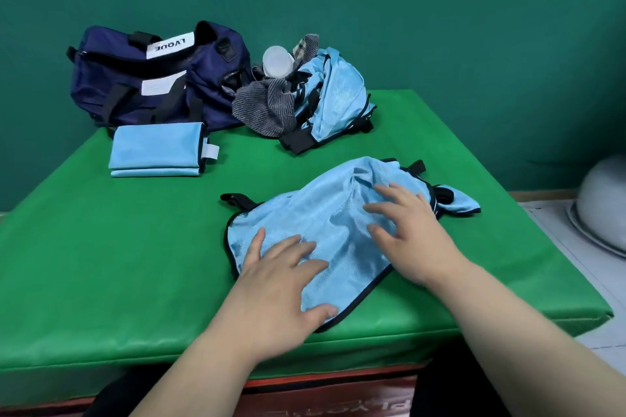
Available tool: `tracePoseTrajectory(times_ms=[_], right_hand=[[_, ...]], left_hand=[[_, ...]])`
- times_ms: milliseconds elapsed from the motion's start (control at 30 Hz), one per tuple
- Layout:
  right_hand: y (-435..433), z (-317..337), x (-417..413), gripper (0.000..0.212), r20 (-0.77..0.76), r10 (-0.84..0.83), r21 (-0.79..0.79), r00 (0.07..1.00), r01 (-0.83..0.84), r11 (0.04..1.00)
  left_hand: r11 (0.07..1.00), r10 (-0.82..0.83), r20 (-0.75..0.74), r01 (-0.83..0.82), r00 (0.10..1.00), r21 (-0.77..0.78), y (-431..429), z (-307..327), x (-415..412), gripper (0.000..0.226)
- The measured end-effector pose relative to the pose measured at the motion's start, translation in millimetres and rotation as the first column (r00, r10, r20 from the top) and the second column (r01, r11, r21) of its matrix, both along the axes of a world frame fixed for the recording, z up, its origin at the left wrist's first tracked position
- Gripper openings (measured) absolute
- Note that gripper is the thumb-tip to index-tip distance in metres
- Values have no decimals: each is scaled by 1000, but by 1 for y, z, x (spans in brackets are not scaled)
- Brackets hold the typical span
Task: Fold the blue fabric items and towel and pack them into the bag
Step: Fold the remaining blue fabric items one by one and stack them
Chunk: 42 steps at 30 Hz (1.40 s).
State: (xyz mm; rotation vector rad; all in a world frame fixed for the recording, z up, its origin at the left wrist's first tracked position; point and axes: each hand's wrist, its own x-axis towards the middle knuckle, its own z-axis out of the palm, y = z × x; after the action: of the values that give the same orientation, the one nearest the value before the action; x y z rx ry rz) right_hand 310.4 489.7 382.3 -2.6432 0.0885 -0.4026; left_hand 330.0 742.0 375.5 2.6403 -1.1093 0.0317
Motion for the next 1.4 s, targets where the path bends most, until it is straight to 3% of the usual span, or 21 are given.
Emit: tracePoseTrajectory(times_ms=[133,233,300,433,567,833,1033,1400], right_hand=[[4,-17,-39,41,63,-27,67,998,23,998],[9,-23,-52,38,63,23,39,998,-25,999],[13,-25,-56,39,54,51,37,997,-53,998],[20,-28,-54,43,61,64,13,996,-65,998],[26,-28,-42,45,62,13,-25,998,-11,1000],[32,-28,-16,44,54,10,-151,999,-2,989],[35,-31,0,22,106,-17,-210,994,39,977],[26,-31,-6,13,107,-1,-68,994,8,998]], left_hand=[[999,1,-43,-3,999,-45,0,-5,2,66],[990,48,26,-44,998,-136,-2,-12,7,22],[977,116,81,-99,990,-190,-3,-10,11,8],[913,281,119,-227,952,-339,-4,10,29,8],[910,349,104,-310,931,-274,-6,17,55,9],[905,319,64,-284,945,-316,-1,3,70,16],[908,296,63,-260,953,-330,-1,-1,69,13],[940,238,208,-171,949,-295,-9,-5,54,10]])
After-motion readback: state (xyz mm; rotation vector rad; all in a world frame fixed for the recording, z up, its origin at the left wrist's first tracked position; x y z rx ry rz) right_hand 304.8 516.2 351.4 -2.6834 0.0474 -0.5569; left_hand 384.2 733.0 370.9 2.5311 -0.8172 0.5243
